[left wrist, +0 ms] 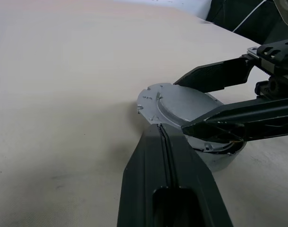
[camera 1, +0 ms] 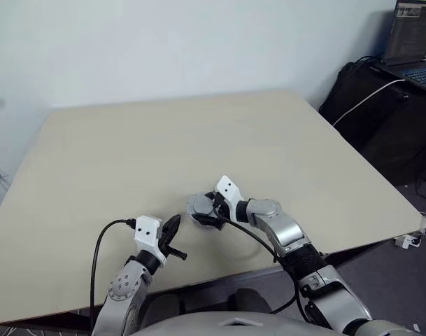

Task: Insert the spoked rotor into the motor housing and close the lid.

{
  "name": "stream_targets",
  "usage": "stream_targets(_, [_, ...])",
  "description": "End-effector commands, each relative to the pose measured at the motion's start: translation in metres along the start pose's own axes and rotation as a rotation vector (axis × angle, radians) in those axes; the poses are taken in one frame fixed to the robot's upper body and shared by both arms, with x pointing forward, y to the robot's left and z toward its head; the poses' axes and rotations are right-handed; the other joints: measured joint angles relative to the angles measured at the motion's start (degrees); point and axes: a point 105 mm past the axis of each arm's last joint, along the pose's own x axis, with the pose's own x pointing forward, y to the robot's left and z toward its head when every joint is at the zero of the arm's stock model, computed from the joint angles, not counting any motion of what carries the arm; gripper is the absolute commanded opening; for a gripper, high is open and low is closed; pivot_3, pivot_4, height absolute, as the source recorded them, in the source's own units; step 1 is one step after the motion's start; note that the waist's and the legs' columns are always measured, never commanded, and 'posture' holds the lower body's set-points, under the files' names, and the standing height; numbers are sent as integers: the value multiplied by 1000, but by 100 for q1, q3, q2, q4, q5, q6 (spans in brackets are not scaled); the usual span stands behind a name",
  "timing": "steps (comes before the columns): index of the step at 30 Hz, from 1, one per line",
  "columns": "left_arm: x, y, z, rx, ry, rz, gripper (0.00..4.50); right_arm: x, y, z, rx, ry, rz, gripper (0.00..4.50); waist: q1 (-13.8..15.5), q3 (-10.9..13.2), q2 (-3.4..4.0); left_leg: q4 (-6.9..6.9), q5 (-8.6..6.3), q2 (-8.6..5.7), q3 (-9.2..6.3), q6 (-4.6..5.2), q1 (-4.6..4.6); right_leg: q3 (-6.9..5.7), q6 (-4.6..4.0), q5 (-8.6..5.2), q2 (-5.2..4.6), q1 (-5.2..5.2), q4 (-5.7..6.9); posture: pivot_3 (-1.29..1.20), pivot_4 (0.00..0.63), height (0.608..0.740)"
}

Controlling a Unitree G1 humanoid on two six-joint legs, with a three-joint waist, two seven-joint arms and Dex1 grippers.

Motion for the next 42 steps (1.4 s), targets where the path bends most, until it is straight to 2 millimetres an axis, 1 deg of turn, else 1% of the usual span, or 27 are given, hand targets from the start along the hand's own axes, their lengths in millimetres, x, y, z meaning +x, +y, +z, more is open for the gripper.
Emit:
stream_targets(1, [3,-1,17,13,-68,-6,0,0,1,7,-23,-20,9,3274,0,0,0,0,0,0,0,0,0,0,0,0,0,0,0,0,0,740])
stream_targets(3, [3,-1,16,13,-67,-7,0,-1,1,7,-24,-21,8,2693,1,-1,1,-1,0,0,0,0,0,0,-1,0,0,0,-1,0,0,740])
stream_targets(12, [3,-1,16,12,-67,-9,0,-4,0,13,-17,-27,9,2693,-2,-2,1,-1,0,0,0,0,0,0,-1,0,0,0,0,0,0,740])
stream_targets(18, [3,-1,15,10,-65,-9,0,-4,-1,11,-28,-17,-1,2693,-3,-2,2,-1,0,0,0,0,0,0,-1,0,0,0,0,0,0,740])
stream_targets(23, [2,-1,15,10,-64,-9,0,-2,1,9,-79,-12,-2,2693,-5,-2,1,-1,0,0,0,0,0,0,0,0,0,0,0,0,0,740])
stream_targets(24, [2,-1,15,10,-64,-9,0,-1,1,9,-76,-13,-3,3096,-7,-2,1,-1,0,0,0,0,0,0,0,0,0,0,0,0,0,740])
stream_targets(26, [2,-1,15,10,-64,-9,0,-1,0,9,-79,-15,-9,3602,-9,-2,2,-1,0,0,0,0,0,0,0,0,0,0,0,0,0,740])
stream_targets(28, [3,-1,15,11,-64,-10,0,-1,-1,9,-86,-14,-13,4288,-8,-2,1,-1,0,0,0,0,0,0,0,0,0,0,0,0,0,740])
stream_targets(29, [3,-1,15,12,-64,-10,0,-1,-1,9,-86,-14,-11,4461,-8,-2,2,0,0,0,0,0,0,0,0,0,0,0,0,0,0,740])
stream_targets(34, [3,-1,15,12,-63,-11,0,-1,3,8,-79,-10,19,4461,-8,-2,1,0,0,0,0,0,0,0,0,0,0,0,0,0,0,740])
stream_targets(42, [2,-2,15,11,-61,-13,0,0,1,5,-98,-5,-9,4461,-7,-2,2,0,0,0,-1,0,0,0,0,0,0,0,0,0,0,740])
